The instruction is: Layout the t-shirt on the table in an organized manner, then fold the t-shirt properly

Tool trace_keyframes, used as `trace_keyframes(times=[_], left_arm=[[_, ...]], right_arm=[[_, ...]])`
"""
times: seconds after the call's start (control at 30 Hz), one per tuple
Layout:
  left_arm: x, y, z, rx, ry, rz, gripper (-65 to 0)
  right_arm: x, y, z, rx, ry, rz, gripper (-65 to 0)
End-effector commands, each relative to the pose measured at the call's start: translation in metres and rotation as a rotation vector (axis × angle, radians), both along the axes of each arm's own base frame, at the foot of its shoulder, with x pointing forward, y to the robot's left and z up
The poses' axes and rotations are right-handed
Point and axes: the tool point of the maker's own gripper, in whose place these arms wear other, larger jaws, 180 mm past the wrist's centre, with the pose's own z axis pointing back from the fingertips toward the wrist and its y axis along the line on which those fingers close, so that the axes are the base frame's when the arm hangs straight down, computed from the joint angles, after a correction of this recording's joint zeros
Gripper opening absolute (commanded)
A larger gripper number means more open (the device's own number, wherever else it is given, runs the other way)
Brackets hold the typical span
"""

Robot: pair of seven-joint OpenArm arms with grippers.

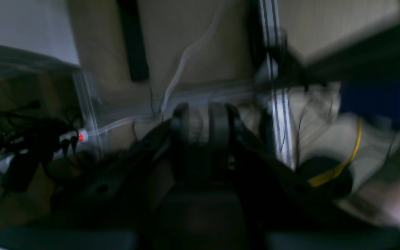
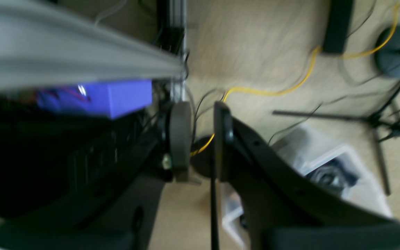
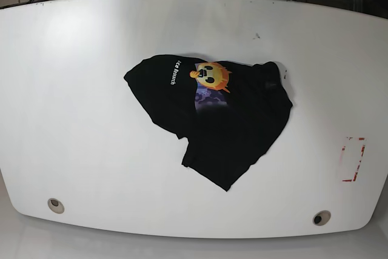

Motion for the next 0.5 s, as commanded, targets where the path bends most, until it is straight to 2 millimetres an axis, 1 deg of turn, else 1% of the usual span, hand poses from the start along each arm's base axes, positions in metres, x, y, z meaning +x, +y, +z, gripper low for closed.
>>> trace_keyframes(times=[0.0,0.13,0.23,0.47], left_arm=[[0.008,0.007,0.021,0.006,-0.046,-0.017,-56.8],[0.022,0.009,0.043,-0.02,-0.104,-0.011,-56.8],[0.036,0.009,0.058,-0.041,-0.152,-0.012,-56.8],[0.055,0.009,0.076,-0.067,-0.216,-0.02,-56.8]], right_arm=[[0.004,0.001,0.016,0.005,-0.033,0.005,-54.1],[0.016,-0.001,0.032,-0.002,-0.078,0.009,-54.2],[0.023,-0.003,0.036,-0.01,-0.101,0.01,-54.2],[0.051,-0.003,0.05,-0.006,-0.252,0.005,-54.2]])
